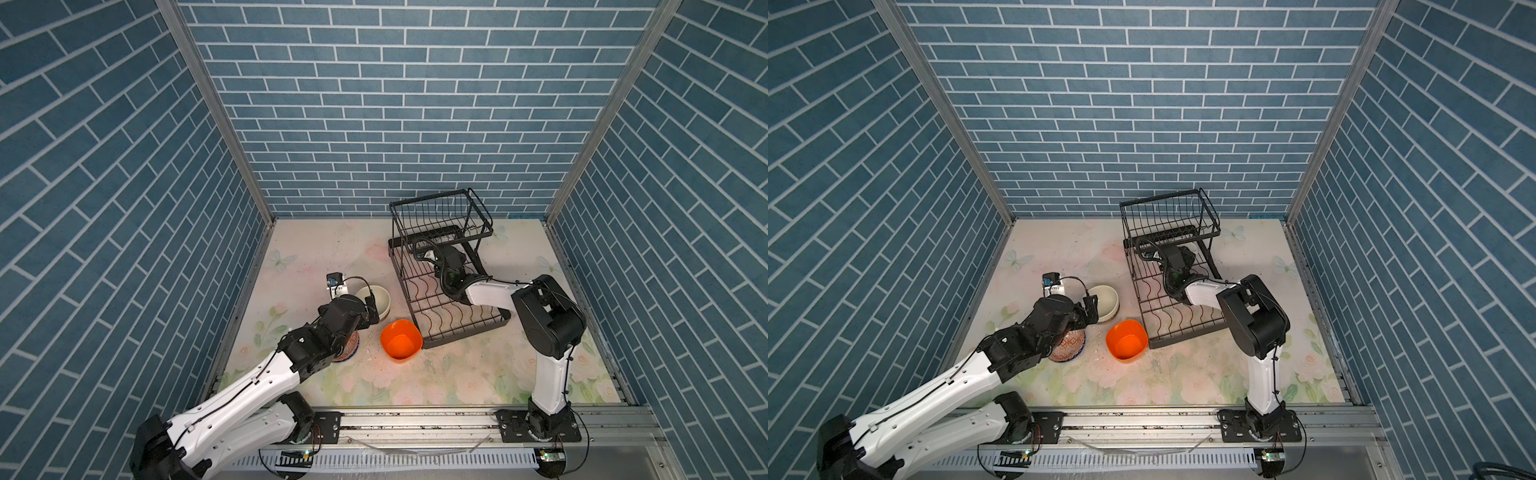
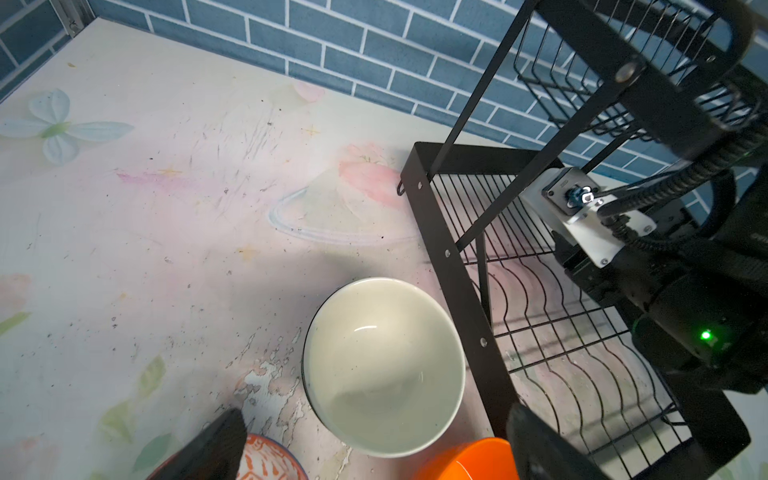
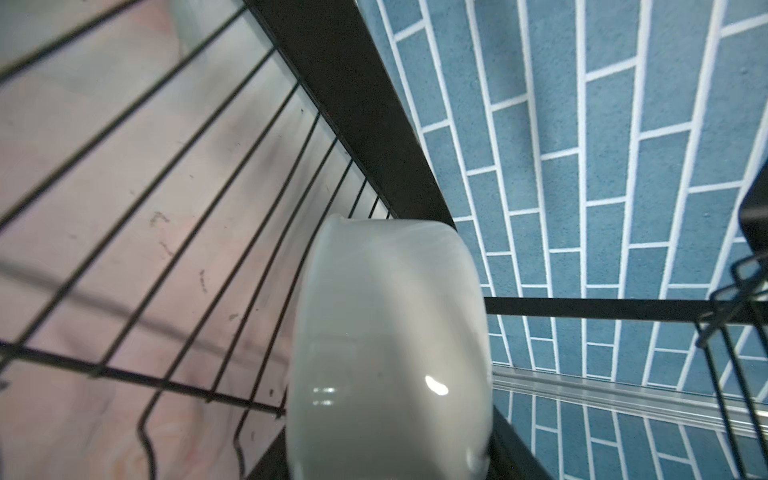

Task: Load the bowls into the dish rack
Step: 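Lower the white bowl upright into the lower rack slots with the right gripper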

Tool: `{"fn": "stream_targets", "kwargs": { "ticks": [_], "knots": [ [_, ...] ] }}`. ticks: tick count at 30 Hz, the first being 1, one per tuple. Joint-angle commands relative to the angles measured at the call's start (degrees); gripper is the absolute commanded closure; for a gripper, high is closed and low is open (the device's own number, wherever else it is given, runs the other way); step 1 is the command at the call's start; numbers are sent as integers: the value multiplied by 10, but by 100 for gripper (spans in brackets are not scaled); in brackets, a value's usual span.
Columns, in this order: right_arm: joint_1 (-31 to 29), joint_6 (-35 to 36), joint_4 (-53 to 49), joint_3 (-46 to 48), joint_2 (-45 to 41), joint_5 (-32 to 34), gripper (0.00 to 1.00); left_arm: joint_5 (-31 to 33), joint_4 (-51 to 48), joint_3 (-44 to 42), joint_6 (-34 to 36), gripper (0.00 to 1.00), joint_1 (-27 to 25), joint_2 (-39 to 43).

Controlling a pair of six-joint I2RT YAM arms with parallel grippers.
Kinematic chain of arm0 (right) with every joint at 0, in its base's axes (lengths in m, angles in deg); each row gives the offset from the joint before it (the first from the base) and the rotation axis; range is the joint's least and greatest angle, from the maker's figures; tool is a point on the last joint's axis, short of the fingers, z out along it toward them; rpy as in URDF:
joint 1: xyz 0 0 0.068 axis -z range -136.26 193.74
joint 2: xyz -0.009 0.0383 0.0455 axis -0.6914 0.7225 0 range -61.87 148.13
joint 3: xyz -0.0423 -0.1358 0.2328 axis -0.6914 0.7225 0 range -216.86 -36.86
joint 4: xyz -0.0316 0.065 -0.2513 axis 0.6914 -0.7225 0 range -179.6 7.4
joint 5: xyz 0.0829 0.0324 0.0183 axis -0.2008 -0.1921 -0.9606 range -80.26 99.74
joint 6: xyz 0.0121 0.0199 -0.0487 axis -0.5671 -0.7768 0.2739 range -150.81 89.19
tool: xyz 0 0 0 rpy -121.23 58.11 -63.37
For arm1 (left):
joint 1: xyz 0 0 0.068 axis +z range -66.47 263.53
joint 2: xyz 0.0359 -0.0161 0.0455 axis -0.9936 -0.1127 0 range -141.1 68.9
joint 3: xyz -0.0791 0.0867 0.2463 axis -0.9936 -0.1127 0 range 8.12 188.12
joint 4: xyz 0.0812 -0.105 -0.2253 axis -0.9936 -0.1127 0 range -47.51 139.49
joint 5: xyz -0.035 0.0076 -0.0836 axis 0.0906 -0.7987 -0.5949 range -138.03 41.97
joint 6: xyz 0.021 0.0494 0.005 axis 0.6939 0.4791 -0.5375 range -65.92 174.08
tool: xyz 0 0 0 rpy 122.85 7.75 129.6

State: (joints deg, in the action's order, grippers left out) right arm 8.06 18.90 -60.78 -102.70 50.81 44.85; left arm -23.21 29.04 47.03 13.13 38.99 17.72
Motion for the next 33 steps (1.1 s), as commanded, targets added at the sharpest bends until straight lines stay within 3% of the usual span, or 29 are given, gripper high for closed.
{"fn": "stream_targets", "kwargs": {
  "ticks": [1, 19, 33],
  "knots": [
    [17, 35, 43, -49, 8, 8, 72, -7, 7, -9, -7, 0, 6, -2],
    [29, 49, 81, -73, 86, 1, 66, -17, 3, -7, -14, 0, 6, -11],
    [29, 34, 94, -49, 87, 11, 28, -16, 1, -6, -15, 0, 7, -12]
  ]
}}
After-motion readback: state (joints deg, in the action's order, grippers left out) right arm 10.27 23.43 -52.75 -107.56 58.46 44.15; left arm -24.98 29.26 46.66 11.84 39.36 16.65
